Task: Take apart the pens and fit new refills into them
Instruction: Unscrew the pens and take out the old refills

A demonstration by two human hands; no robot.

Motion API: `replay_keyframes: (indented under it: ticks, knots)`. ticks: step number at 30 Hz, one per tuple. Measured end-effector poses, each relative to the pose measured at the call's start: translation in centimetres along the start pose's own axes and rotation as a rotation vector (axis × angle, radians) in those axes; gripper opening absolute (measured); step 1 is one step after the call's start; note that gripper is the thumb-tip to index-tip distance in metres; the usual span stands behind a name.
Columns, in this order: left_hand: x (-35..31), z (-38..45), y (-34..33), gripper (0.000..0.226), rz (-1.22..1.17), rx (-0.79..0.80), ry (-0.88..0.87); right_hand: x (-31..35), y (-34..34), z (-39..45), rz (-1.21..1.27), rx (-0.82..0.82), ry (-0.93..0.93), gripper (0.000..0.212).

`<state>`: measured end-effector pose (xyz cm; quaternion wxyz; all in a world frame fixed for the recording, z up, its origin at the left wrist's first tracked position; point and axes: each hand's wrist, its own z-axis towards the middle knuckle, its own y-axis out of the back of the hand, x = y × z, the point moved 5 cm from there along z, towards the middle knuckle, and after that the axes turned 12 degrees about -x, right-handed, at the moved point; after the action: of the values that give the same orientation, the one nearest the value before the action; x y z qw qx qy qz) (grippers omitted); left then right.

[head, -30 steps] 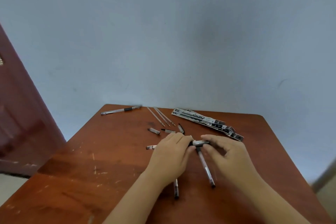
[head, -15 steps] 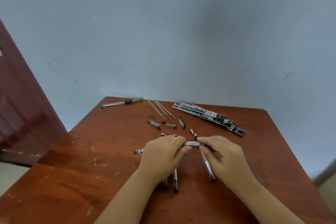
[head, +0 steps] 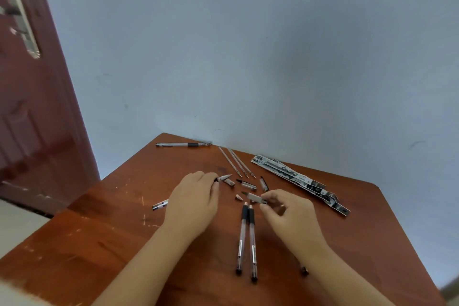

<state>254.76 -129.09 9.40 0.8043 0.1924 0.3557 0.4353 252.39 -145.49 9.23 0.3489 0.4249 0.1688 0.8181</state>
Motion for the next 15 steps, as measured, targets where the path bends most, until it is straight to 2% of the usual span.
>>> replay_keyframes:
  ticks: [3, 6, 11, 15]
  knots:
    - [3.3, -0.2, -0.1, 0.026, 0.113, 0.05, 0.104, 1.0, -2.6, 2.4, -0.151, -0.026, 0.121, 0.013]
    - [4.8, -0.9, 0.1, 0.026, 0.103, 0.058, 0.179, 1.2, -5.5, 4.2, -0.224, -0.035, 0.104, 0.014]
    - [5.8, -0.8, -0.2, 0.026, 0.097, 0.042, 0.182, 1.2, -8.9, 5.5, -0.396, 0.063, 0.087, 0.029]
    - [5.9, -0.6, -0.5, 0.029, 0.044, 0.03, 0.198, 0.8, -9.7, 5.5, -0.457, 0.094, 0.069, 0.026]
